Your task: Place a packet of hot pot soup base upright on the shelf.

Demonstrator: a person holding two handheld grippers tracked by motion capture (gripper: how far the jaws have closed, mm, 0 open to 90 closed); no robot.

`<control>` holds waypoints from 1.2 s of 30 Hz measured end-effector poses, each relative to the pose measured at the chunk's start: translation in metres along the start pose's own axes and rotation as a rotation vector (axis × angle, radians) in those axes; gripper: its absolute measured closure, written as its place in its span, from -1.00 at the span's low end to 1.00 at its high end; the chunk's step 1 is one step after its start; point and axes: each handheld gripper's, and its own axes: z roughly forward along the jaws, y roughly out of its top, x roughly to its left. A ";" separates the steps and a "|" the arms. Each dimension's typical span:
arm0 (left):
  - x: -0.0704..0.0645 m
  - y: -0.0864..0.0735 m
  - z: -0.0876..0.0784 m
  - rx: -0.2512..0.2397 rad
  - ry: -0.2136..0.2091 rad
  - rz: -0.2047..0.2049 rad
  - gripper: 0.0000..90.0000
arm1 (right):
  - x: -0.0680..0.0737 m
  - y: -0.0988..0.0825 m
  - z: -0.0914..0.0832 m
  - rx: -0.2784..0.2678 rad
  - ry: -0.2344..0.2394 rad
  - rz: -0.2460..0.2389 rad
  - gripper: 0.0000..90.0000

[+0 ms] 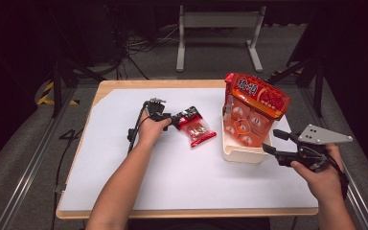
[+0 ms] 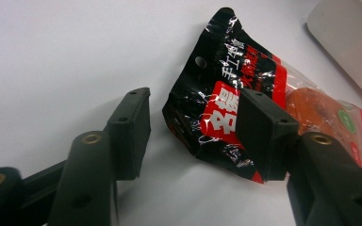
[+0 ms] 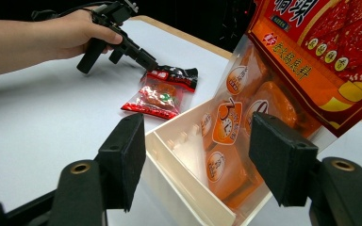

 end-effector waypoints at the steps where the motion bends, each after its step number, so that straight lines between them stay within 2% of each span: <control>1: -0.001 0.000 0.001 0.001 -0.001 0.001 0.13 | 0.000 0.000 0.000 0.000 0.001 0.001 -0.17; 7: -0.001 0.000 0.004 0.004 0.010 -0.007 0.22 | 0.001 0.000 0.002 0.005 0.002 -0.002 -0.17; 15: -0.005 0.001 0.006 0.006 0.048 -0.010 0.34 | 0.001 -0.001 0.003 0.013 -0.001 -0.006 -0.16; 18: -0.004 0.002 0.006 0.017 0.069 0.008 0.54 | 0.000 -0.002 0.005 0.019 -0.009 -0.005 -0.15; 19: -0.004 0.002 0.006 0.015 0.069 0.007 0.66 | 0.000 -0.003 0.005 0.024 -0.009 -0.008 -0.15; 25: -0.004 0.002 0.004 -0.009 0.049 0.014 0.97 | 0.000 -0.003 0.006 0.025 -0.009 -0.008 -0.15; 28: -0.005 0.003 0.002 -0.022 0.038 0.009 1.00 | 0.000 -0.004 0.006 0.026 -0.010 -0.008 -0.14; 32: -0.007 0.005 -0.004 -0.049 0.026 0.035 1.00 | 0.000 -0.004 0.006 0.027 -0.011 -0.009 -0.13; 36: -0.012 0.008 -0.013 -0.104 -0.003 0.051 1.00 | 0.000 -0.004 0.006 0.027 -0.011 -0.010 -0.11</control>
